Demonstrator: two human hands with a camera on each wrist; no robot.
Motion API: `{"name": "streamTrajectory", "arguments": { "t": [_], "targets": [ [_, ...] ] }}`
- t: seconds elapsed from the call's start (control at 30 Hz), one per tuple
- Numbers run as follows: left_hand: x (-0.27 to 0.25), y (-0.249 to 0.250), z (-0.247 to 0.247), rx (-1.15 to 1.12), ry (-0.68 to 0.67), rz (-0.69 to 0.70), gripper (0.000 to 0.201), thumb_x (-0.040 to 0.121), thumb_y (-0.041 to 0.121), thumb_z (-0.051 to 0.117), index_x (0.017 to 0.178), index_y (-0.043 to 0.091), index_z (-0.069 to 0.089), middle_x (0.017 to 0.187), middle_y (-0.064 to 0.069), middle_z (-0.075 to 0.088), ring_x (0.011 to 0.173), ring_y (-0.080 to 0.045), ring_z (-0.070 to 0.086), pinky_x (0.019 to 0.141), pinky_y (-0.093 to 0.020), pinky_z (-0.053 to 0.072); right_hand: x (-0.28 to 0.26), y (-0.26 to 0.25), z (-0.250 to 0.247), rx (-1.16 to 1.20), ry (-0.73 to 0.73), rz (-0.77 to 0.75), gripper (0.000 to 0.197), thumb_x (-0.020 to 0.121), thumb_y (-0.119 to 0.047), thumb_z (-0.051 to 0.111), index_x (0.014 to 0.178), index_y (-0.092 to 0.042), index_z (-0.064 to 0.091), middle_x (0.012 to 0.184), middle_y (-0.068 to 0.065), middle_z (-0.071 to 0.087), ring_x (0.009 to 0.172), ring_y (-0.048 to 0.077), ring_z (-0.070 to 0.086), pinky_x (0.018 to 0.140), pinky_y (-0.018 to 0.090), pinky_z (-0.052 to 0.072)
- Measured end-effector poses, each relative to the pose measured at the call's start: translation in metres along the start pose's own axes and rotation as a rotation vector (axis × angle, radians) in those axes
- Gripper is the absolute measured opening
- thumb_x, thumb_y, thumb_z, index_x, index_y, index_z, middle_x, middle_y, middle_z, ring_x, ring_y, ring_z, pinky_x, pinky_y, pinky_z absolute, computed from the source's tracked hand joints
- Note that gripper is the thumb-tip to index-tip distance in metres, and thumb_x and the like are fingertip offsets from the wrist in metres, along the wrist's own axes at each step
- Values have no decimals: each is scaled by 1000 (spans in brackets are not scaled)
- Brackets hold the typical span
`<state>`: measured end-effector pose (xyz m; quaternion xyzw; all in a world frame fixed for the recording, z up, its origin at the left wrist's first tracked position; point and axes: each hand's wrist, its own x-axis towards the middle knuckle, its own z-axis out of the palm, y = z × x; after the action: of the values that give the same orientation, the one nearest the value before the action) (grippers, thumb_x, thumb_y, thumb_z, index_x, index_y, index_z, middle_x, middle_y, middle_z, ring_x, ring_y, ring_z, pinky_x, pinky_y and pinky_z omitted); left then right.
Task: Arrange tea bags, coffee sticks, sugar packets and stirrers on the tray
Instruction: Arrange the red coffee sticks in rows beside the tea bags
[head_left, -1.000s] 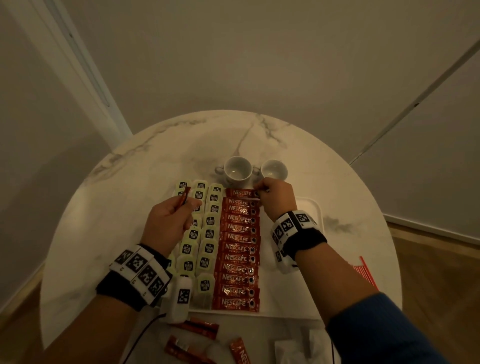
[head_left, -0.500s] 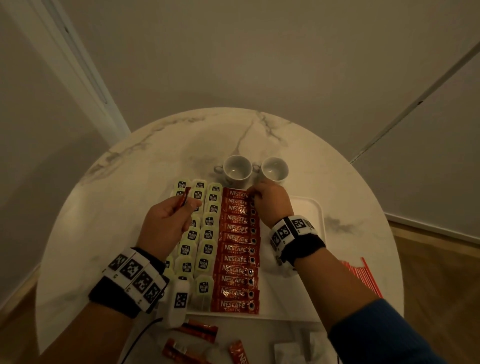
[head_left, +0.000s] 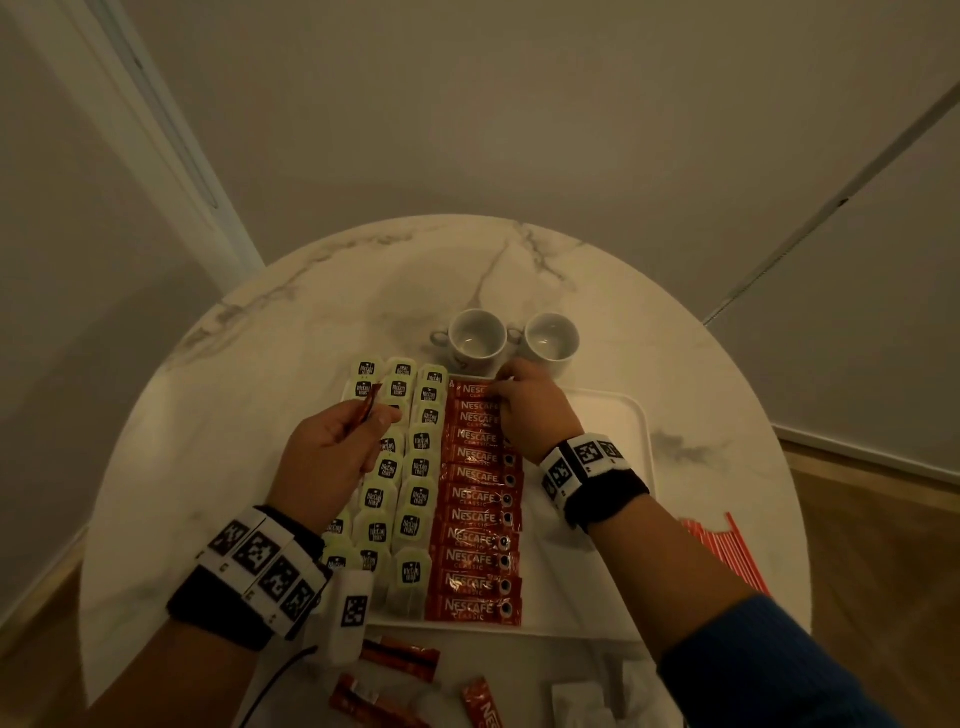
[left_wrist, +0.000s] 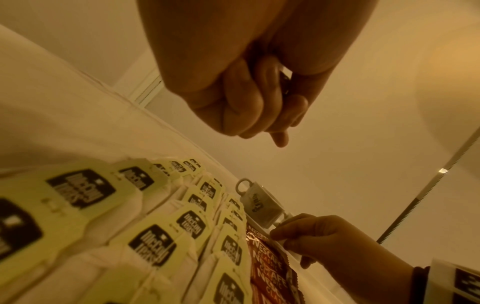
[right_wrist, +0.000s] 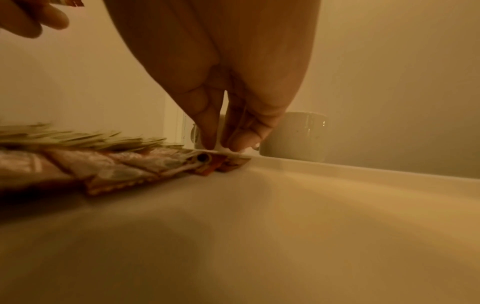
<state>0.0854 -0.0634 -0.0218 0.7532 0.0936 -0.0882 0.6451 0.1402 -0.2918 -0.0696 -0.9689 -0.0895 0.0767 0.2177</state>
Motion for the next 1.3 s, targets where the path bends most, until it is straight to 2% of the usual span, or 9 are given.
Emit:
{"name": "streamTrajectory", "arguments": {
  "t": [0.17, 0.33, 0.43, 0.53, 0.67, 0.77, 0.83, 1.17, 1.3],
  "targets": [
    [-8, -1, -7, 75, -56, 39, 15, 93, 16, 58, 84, 8, 66, 54, 3, 44, 47, -6, 38, 49, -17, 36, -15, 2, -12, 202, 266, 94, 21, 92, -12, 57, 105, -9, 72, 109, 3, 60, 104, 19, 50, 92, 27, 40],
    [-31, -19, -20, 361, -280, 67, 27, 87, 24, 66, 74, 5, 54, 64, -2, 50, 58, -15, 48, 63, -34, 49, -59, -5, -16, 342, 262, 205, 17, 92, -14, 59, 103, -14, 71, 101, -1, 64, 87, 11, 55, 76, 18, 41],
    [-49, -30, -26, 642, -471, 84, 28, 82, 37, 68, 69, 19, 52, 60, 7, 51, 55, -2, 47, 61, -20, 47, -95, -17, -4, 381, 208, 256, 16, 93, -15, 57, 103, -18, 70, 98, -5, 63, 80, 1, 52, 71, 9, 38],
    [-67, -39, -34, 882, -683, 150, 23, 81, 51, 65, 83, 29, 60, 74, 20, 60, 69, 3, 54, 65, -11, 42, -130, -37, 13, 479, 96, 276, 14, 95, -17, 55, 102, -22, 67, 98, -11, 61, 86, -2, 56, 78, 14, 46],
    [-94, -47, -33, 1163, -883, 225, 41, 81, 61, 57, 116, 39, 55, 107, 18, 62, 99, 0, 57, 87, -19, 45, -167, -63, 37, 364, -111, 126, 19, 96, -22, 54, 109, -23, 67, 109, -8, 63, 99, 6, 58, 92, 20, 45],
    [-113, -54, -31, 1181, -903, 331, 68, 78, 52, 59, 140, 46, 32, 138, 27, 37, 127, 4, 34, 102, -20, 34, -186, -77, 46, 272, -169, 47, 23, 95, -23, 51, 112, -23, 66, 114, -5, 64, 104, 11, 57, 95, 23, 43],
    [-122, -64, -31, 1261, -873, 352, 76, 76, 49, 60, 143, 42, 24, 142, 19, 40, 127, -4, 42, 100, -26, 40, -197, -83, 48, 249, -179, 35, 24, 94, -25, 49, 112, -22, 65, 114, -4, 64, 104, 12, 57, 94, 24, 44],
    [-140, -75, -8, 1592, -830, 332, 32, 92, 25, 52, 122, 17, 50, 124, -6, 56, 113, -26, 54, 96, -38, 43, -245, -84, 63, -126, -405, 127, 29, 98, -29, 45, 124, -16, 45, 117, 7, 58, 105, 25, 57, 82, 31, 44],
    [-141, -70, -6, 1557, -773, 384, 33, 93, 38, 50, 119, 18, 54, 123, -4, 56, 112, -22, 53, 96, -35, 43, -244, -88, 70, -44, -444, 186, 30, 99, -38, 43, 119, -16, 45, 113, 8, 61, 102, 27, 59, 83, 38, 47]
  ]
}}
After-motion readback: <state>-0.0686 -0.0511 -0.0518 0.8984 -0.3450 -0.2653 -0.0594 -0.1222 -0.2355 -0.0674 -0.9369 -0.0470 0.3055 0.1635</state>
